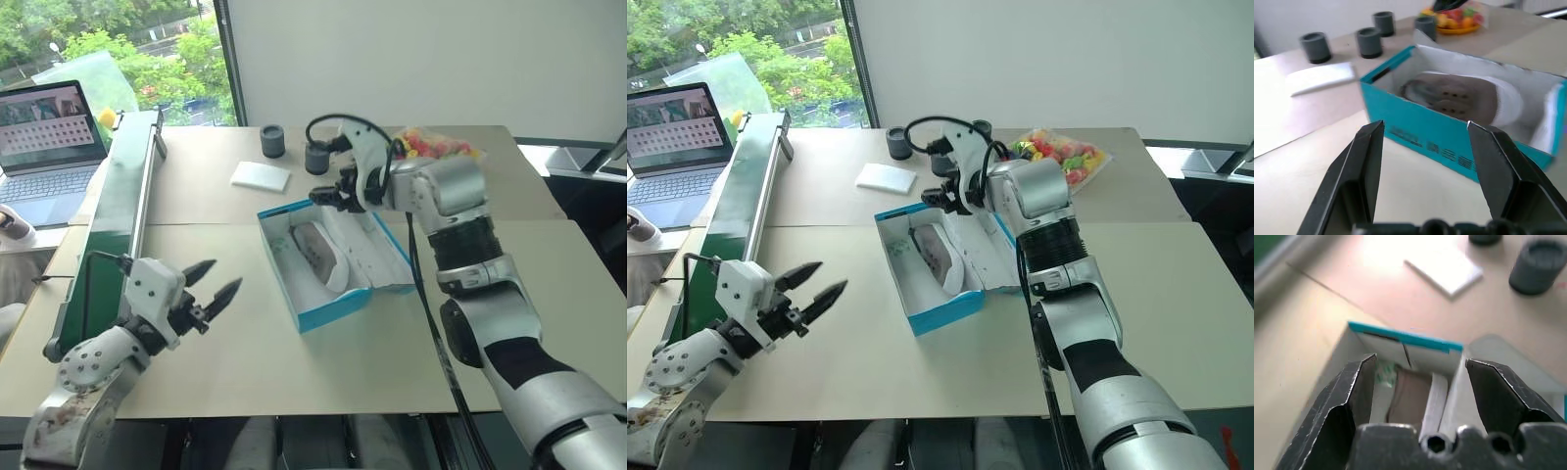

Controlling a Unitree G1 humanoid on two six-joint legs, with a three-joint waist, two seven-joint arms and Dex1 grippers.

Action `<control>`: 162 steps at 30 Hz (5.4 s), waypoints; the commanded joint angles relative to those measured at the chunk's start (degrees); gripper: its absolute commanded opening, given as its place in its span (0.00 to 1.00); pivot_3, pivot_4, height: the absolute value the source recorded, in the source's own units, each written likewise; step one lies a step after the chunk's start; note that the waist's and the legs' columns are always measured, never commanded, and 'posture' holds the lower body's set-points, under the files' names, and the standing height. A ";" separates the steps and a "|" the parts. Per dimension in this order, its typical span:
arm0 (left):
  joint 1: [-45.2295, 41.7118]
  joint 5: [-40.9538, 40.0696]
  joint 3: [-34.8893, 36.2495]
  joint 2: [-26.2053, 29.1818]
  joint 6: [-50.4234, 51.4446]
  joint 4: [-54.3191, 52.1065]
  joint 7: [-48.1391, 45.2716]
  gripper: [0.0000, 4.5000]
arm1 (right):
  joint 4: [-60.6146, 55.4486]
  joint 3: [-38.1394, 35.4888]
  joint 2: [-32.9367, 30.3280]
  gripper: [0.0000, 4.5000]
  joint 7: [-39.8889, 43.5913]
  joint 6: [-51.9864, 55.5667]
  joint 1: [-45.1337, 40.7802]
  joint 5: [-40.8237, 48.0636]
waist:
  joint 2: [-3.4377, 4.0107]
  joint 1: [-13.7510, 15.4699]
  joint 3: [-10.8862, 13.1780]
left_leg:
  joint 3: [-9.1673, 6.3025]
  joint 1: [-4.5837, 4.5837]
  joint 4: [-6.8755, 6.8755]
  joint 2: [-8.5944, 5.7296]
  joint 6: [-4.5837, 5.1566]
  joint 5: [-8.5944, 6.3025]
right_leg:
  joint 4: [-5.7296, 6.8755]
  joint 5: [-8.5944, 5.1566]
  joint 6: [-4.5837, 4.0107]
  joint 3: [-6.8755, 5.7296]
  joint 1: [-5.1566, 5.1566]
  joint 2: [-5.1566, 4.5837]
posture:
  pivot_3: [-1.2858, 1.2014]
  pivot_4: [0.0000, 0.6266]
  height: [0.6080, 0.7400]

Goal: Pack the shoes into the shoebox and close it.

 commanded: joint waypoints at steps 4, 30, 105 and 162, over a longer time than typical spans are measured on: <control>-0.48 4.19 9.65 -5.00 1.91 0.70 13.48 0.96 | -21.38 6.68 -1.82 1.00 9.54 -14.43 18.04 2.22 | -0.11 -0.08 -0.08 | -0.02 0.03 0.02 0.00 0.00 -0.02 | 0.00 0.01 0.02 0.01 0.04 -0.01 | 0.52 0.24 0.89; -2.36 3.33 17.88 -2.18 13.56 8.62 15.05 0.98 | -16.45 14.07 5.64 1.00 14.67 -27.27 25.43 0.16 | -0.17 0.02 -0.10 | -0.01 0.38 0.12 0.03 -0.04 -0.01 | 0.09 0.06 -0.04 0.03 0.24 0.02 | 0.52 0.24 0.89; -0.72 5.75 20.34 -0.98 14.57 16.92 14.45 0.98 | -18.29 14.10 6.70 1.00 9.51 -24.93 27.07 -0.29 | -0.19 -0.01 -0.12 | 0.00 0.38 0.08 0.05 -0.06 -0.02 | 0.09 0.07 -0.05 0.03 0.20 -0.01 | 0.52 0.24 0.89; -9.57 -0.56 -12.12 -15.09 9.42 -5.95 12.70 0.52 | 1.25 -25.36 22.69 0.54 -16.43 8.34 8.91 34.63 | -0.38 -0.12 -0.12 | 0.05 0.13 0.17 0.05 -0.06 0.02 | 0.07 0.14 -0.02 0.06 0.12 0.10 | 0.52 0.24 0.89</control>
